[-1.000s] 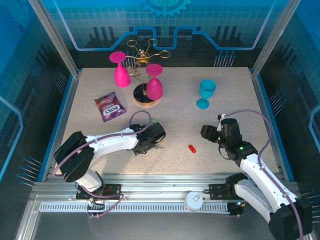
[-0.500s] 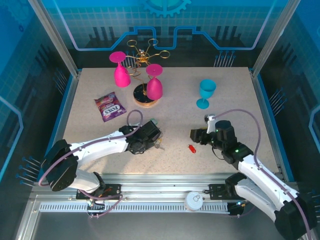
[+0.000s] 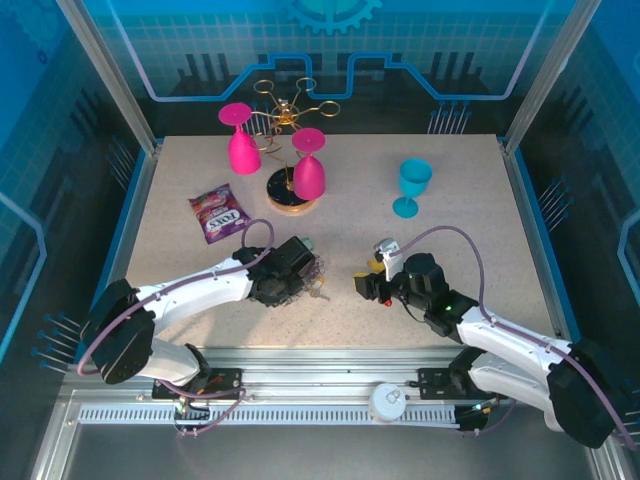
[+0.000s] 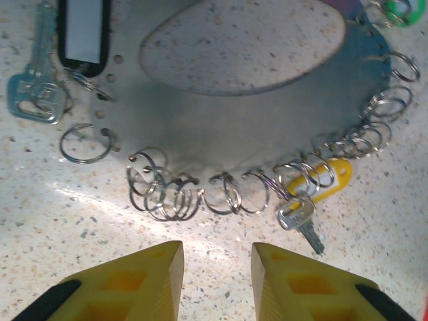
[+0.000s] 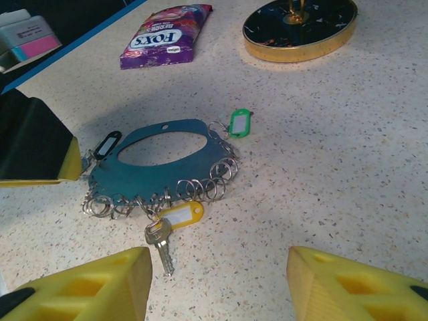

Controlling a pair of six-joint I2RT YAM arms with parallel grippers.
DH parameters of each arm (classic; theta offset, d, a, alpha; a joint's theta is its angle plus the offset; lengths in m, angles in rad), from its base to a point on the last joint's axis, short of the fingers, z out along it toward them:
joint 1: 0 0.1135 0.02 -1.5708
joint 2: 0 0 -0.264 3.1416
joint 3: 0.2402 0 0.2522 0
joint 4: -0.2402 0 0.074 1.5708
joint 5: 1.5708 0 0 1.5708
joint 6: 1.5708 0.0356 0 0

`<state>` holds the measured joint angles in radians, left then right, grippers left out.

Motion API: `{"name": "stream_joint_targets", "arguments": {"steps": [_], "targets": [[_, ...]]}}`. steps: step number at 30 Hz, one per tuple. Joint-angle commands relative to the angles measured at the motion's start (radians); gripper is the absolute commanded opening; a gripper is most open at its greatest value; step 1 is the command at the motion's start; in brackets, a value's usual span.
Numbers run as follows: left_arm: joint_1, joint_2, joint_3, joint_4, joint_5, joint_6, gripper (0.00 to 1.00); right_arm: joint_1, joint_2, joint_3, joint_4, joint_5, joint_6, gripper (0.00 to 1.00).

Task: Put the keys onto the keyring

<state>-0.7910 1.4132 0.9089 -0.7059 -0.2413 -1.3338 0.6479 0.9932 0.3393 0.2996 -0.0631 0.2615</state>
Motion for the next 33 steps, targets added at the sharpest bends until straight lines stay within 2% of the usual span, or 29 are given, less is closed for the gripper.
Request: {"name": "stream_joint_targets", "arguments": {"steps": [1, 8, 20, 28, 33], "targets": [[0.008, 0.031, 0.018, -0.042, 0.004, -0.046, 0.33, 0.010, 0.009, 0.013, 0.000, 0.030, 0.028, 0.57], [0.033, 0.130, 0.023, 0.065, 0.077, -0.101, 0.26, 0.010, -0.027, 0.017, -0.056, 0.055, 0.030, 0.57], [0.052, 0.181, 0.005, 0.164, 0.102, -0.107, 0.27, 0.010, -0.073, 0.004, -0.089, 0.064, 0.025, 0.57], [0.055, 0.199, -0.005, 0.158, 0.103, -0.124, 0.13, 0.010, -0.086, 0.003, -0.097, 0.068, 0.025, 0.56], [0.055, 0.204, -0.006, 0.152, 0.100, -0.125, 0.12, 0.010, -0.099, 0.003, -0.106, 0.072, 0.025, 0.56]]}}
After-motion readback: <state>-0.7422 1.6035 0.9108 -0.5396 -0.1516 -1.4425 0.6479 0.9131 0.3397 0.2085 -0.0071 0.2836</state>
